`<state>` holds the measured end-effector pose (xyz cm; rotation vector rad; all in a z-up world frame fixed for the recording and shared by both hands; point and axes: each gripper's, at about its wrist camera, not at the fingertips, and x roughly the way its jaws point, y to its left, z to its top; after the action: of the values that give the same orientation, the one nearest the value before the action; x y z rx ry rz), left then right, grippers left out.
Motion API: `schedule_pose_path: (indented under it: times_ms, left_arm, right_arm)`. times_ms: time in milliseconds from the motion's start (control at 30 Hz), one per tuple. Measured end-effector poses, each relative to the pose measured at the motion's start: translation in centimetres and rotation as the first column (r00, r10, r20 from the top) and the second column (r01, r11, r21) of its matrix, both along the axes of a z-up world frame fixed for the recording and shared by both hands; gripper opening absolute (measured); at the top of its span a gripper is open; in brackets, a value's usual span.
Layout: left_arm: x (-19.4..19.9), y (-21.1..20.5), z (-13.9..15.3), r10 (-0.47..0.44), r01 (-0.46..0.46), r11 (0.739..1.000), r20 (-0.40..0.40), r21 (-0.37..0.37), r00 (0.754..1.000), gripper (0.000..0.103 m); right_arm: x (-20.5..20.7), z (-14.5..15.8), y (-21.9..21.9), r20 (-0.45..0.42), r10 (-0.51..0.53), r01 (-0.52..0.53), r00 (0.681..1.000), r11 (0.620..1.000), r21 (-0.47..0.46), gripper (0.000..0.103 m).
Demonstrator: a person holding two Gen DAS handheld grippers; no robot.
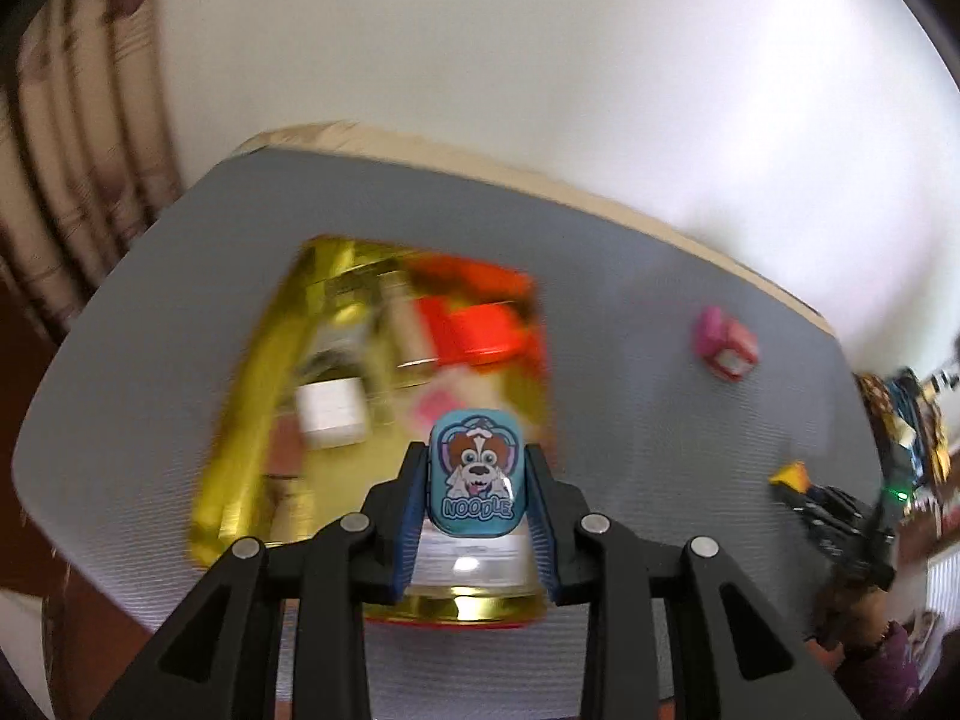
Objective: Organize rigid objects
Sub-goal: 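Place the dog tin into the tin and open the left gripper while the right carries the striped block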
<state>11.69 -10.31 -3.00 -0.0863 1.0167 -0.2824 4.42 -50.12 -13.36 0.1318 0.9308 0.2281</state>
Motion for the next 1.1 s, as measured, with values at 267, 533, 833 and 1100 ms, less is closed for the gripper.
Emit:
schedule_pose_path:
  times_ms: [267, 533, 833, 1100]
  left_arm:
    - [2.0, 3.3, -3.4, 0.068, -0.066, 0.997, -0.049, 0.049, 0.996, 0.031]
    - [2.5, 3.1, -5.7, 0.083, -0.077, 0.993, -0.063, 0.085, 0.995, 0.031]
    - [2.9, 3.6, -6.3, 0.093, -0.089, 0.995, -0.09, 0.05, 0.992, 0.032]
    - [0.9, 4.6, -3.8, 0.186, -0.186, 0.983, -0.033, 0.002, 0.982, 0.032]
  right_arm:
    - [0.1, 0.0, 0.2, -0.004, -0.005, 0.005, 1.0, 1.0, -0.009, 0.028]
    - [0.0, 0.0, 0.3, -0.003, -0.006, 0.006, 1.0, 1.0, -0.005, 0.028]
    - [0.0, -0.1, 0.2, -0.002, -0.009, 0.009, 1.0, 1.0, 0.005, 0.028]
    - [-0.1, -0.1, 0.3, -0.001, -0.014, 0.014, 1.0, 1.0, -0.008, 0.028]
